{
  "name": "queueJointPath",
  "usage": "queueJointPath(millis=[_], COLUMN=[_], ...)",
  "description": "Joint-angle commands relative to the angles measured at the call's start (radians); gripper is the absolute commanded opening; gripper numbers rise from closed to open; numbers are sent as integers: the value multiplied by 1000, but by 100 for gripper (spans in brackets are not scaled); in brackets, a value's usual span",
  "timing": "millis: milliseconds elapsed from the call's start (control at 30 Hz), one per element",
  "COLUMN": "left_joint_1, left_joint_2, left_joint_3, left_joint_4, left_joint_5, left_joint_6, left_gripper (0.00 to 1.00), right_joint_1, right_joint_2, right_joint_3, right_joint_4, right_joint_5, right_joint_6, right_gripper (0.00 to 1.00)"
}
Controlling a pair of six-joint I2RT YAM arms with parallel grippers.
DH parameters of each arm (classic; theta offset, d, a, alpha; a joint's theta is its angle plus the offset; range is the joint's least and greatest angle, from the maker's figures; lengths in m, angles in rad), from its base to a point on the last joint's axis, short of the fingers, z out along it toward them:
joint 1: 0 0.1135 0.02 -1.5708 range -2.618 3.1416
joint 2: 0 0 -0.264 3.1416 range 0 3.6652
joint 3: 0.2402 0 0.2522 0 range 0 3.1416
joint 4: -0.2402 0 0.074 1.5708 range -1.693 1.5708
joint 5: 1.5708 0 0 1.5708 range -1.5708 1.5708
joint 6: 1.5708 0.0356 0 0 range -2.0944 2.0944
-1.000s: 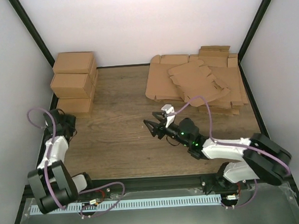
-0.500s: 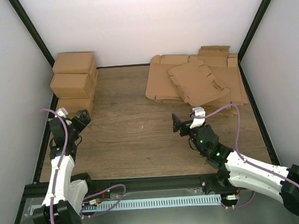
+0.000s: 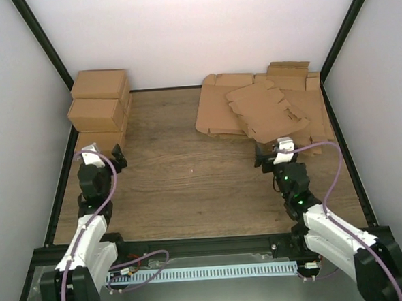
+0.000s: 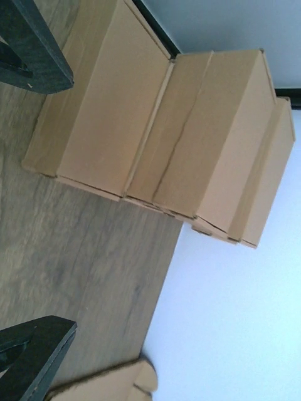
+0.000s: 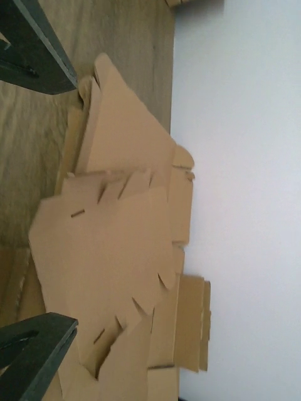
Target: Fold the paper box
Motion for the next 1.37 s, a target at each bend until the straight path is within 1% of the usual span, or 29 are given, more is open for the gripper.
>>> queueJointPath(millis=[0,67,133,233,333,367,467,567,633,700,767,800,967,1033,1133,1333], left_joint_1=[-6,-9,-11,-12,-13,-12,-12,-12,-12,-12,-14,-21,-49,-58,-70,-96], left_joint_2=[82,123,162,223,278,292,311,367,402,419,407,392,330,326,328,339], left_joint_3=[-72,-94,-93,-98,-90,-89,-90,-96,-97,-83,-77,-81,-110,-110,-104,-88], left_joint_4=[279,355,388,448,481,485,504,562,605,589,549,532,517,513,505,487], left_joint_5=[-70,-81,-97,-104,-104,-101,-94,-93,-86,-77,-58,-77,-132,-148,-169,-205], left_joint_6=[61,72,85,105,116,118,124,129,136,134,137,137,144,147,150,163], left_gripper=[100,100,100,100,100,100,100,100,100,100,100,100,100,100,100,100], right_joint_1=[-142,-169,-180,-203,-255,-275,-305,-306,-309,-309,-309,-309,-308,-309,-308,-308], right_joint_2=[81,164,236,331,394,412,469,534,551,558,546,539,529,525,532,556], right_joint_3=[12,19,6,-12,-6,3,33,33,43,46,63,66,64,61,70,103], right_joint_4=[140,209,320,454,510,512,496,549,555,553,495,478,467,469,457,424], right_joint_5=[-194,-175,-135,-120,-176,-201,-206,-216,-265,-268,-276,-282,-401,-380,-294,-278], right_joint_6=[-35,-47,-66,-89,-57,-42,-31,-57,-103,-104,-73,-56,-72,-63,-28,-23], right_gripper=[98,99,100,100,100,100,100,100,100,100,100,100,100,100,100,100])
